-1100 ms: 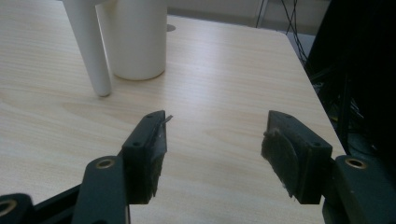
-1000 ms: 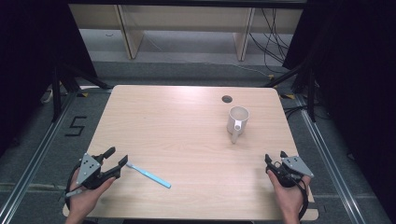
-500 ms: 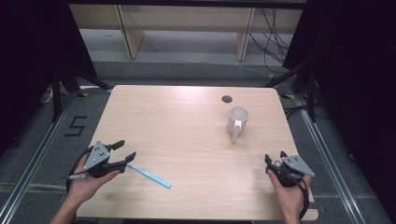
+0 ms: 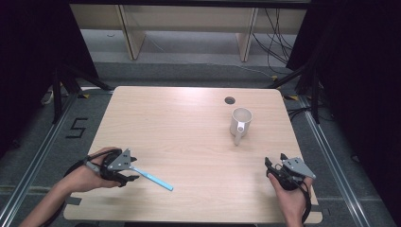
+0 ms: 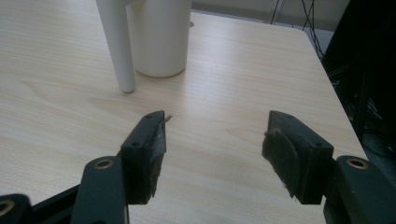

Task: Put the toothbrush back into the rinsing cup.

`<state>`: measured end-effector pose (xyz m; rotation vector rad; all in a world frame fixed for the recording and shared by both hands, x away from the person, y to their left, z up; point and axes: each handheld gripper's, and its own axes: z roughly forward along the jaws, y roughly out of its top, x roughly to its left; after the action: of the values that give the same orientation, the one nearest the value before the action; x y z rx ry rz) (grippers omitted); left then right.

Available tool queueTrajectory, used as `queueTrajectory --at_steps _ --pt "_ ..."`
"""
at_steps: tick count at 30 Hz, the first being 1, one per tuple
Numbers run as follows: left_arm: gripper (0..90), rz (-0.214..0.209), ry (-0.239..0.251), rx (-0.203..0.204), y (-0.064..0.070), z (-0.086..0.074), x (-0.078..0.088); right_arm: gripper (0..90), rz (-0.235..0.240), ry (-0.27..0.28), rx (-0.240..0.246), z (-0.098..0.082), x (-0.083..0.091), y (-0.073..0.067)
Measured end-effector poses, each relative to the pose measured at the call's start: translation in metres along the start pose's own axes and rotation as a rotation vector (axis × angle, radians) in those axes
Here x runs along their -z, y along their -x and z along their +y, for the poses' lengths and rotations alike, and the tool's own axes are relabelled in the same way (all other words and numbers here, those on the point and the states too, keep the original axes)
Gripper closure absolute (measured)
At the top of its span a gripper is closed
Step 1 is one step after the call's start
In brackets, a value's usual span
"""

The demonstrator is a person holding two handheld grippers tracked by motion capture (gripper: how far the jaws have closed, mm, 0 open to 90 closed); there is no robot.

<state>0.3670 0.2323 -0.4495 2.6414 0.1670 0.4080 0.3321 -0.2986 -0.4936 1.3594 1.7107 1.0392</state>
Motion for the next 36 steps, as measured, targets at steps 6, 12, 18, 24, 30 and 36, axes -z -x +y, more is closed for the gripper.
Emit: queueTrajectory --at_steps 6,12,18,24,30,36 --pt "42.4 -0.135 -0.125 -0.189 -0.011 0.022 -0.002 39.4 0.017 0.014 0.026 0.001 -0.001 0.001" --pt "44.6 -0.200 -0.212 -0.267 -0.017 0.036 -0.013 39.4 0.044 -0.009 0.009 -0.002 -0.004 -0.002" --pt "49.1 -0.251 -0.288 -0.366 -0.018 0.044 -0.029 39.3 0.035 0.005 0.029 0.000 -0.003 -0.002" --pt "55.1 -0.286 -0.297 -0.413 -0.018 0.048 -0.037 39.3 0.039 -0.002 0.024 -0.002 -0.004 -0.001" --pt "57.2 -0.291 -0.287 -0.454 -0.018 0.053 -0.045 39.3 0.048 -0.013 -0.011 -0.002 -0.003 -0.005" --pt "58.2 -0.314 -0.291 -0.491 -0.014 0.058 -0.054 39.4 0.047 0.000 0.022 -0.002 -0.005 -0.003"
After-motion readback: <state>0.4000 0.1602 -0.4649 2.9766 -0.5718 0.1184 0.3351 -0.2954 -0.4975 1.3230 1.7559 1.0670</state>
